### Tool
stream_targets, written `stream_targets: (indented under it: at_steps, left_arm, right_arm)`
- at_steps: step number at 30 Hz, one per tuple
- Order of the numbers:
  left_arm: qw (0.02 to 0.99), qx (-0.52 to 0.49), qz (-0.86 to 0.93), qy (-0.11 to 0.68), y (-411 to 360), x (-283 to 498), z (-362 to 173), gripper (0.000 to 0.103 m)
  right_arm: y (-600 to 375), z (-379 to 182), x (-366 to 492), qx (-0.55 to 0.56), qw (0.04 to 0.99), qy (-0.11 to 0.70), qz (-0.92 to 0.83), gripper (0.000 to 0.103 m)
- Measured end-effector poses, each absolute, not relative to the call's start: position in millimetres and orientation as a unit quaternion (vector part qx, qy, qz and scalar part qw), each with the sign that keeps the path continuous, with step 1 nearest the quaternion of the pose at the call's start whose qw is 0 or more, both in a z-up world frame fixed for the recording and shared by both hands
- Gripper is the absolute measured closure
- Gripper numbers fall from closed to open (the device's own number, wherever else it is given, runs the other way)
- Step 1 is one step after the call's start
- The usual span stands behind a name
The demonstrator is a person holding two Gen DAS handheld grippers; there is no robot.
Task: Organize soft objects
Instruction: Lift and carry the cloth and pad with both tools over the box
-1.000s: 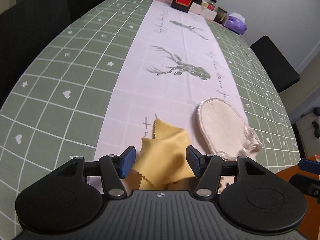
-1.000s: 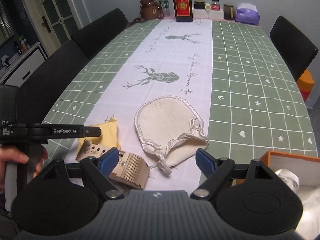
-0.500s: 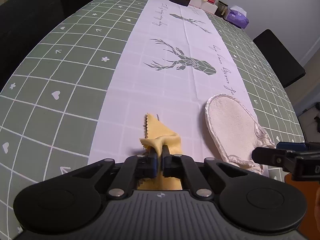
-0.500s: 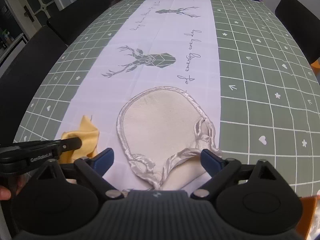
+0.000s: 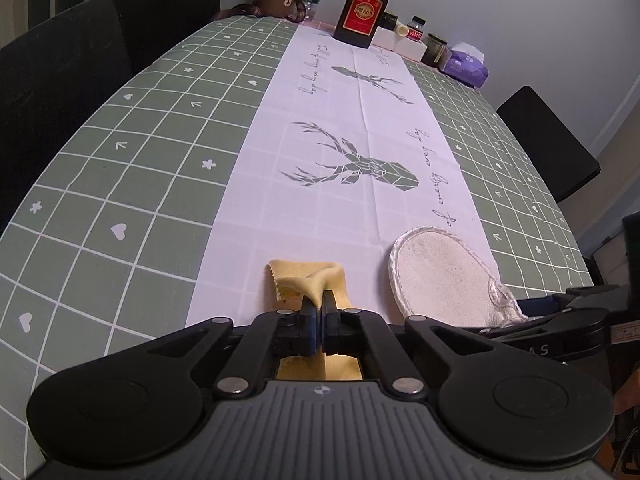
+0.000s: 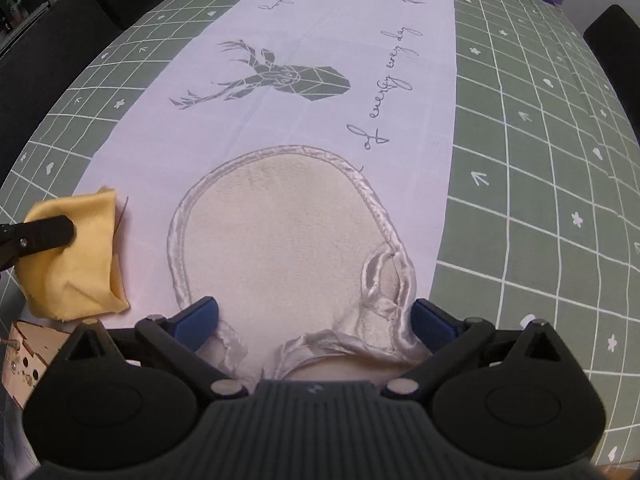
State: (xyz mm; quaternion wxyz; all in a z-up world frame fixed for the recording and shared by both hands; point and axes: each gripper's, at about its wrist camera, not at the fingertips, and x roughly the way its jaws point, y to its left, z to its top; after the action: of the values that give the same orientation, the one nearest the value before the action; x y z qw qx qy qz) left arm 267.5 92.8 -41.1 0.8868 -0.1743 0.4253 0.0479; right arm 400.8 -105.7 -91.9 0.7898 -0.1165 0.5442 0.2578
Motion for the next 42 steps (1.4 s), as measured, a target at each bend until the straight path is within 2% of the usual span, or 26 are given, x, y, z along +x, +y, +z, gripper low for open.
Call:
stream_targets:
  at_steps: [3,9,12,14,20,26,42]
  left_arm:
    - [0.888,-0.172,0.049,0.424,92,268,-39,0.101]
    - [0.888,-0.164,0.056,0.425,91,268,-40,0.101]
    - [0.89,-0.164,0.06,0.422,91,267,-38,0.101]
    - [0.891,-0.165,0.061,0.419,90,266,-36,0.101]
    - [0.895,-0.164,0.072,0.407,93,261,-25,0.101]
    - [0.907,-0.149,0.082,0.386,95,252,-5,0.101]
    - [0.939,-0.118,0.076,0.313,69,198,60,0.101]
  right_arm:
    - [-103,-95,399,-0.13,0.788,0.543,0.258,0.003]
    - [-97,-88,391,-0.151,0.792,0.528,0.265,0.022]
    - [-96,-85,387,-0.16,0.797,0.519,0.265,0.04]
    - [-96,-82,385,-0.165,0.797,0.515,0.269,0.061]
    - [-86,-80,371,-0.19,0.801,0.495,0.278,0.086]
    - [-83,-68,360,-0.218,0.822,0.453,0.269,0.088]
    - [-123,19,319,-0.167,0.878,0.365,0.26,0.088]
